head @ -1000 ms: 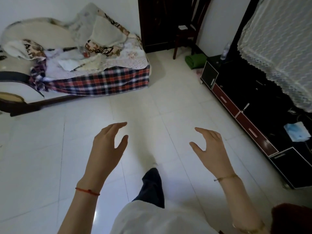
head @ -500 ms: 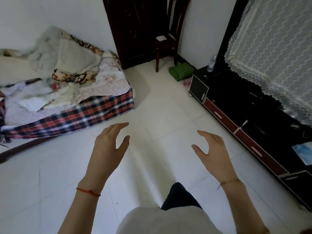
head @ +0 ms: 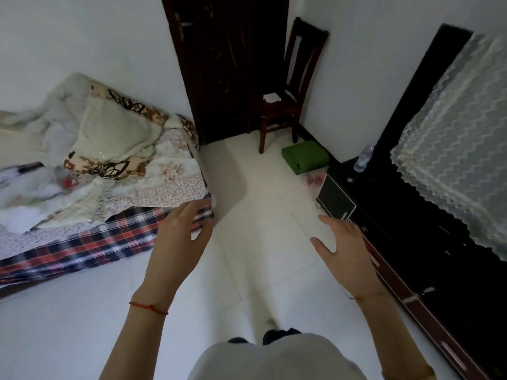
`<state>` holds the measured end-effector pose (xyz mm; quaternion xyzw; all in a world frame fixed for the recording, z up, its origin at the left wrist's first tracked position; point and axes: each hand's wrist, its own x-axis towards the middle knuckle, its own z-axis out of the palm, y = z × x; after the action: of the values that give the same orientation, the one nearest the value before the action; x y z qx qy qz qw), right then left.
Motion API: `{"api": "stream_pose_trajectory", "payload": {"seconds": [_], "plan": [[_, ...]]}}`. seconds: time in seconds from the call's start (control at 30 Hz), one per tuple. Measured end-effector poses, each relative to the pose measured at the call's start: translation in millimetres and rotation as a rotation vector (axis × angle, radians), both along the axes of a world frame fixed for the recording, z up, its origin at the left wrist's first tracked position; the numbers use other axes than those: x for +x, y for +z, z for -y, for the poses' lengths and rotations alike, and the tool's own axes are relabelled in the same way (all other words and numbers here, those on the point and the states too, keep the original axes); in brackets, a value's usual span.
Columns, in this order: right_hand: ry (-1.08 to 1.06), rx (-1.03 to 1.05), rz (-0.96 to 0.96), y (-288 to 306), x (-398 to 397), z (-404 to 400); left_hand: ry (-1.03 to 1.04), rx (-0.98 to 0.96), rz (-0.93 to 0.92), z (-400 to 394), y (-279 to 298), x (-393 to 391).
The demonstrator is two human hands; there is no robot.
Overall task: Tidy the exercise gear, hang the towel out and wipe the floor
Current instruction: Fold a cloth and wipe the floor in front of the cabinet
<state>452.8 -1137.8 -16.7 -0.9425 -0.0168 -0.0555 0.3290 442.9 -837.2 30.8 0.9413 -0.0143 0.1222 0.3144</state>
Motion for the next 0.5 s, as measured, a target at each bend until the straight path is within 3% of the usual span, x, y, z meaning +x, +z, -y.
{"api": "stream_pose_trajectory", "payload": {"seconds": [0.5], "plan": [[0.172,-0.011,-0.017,-27.8,379.7,-86.6,0.120,-0.004,-0.065,-73.3,-37.8,326.0]]}}
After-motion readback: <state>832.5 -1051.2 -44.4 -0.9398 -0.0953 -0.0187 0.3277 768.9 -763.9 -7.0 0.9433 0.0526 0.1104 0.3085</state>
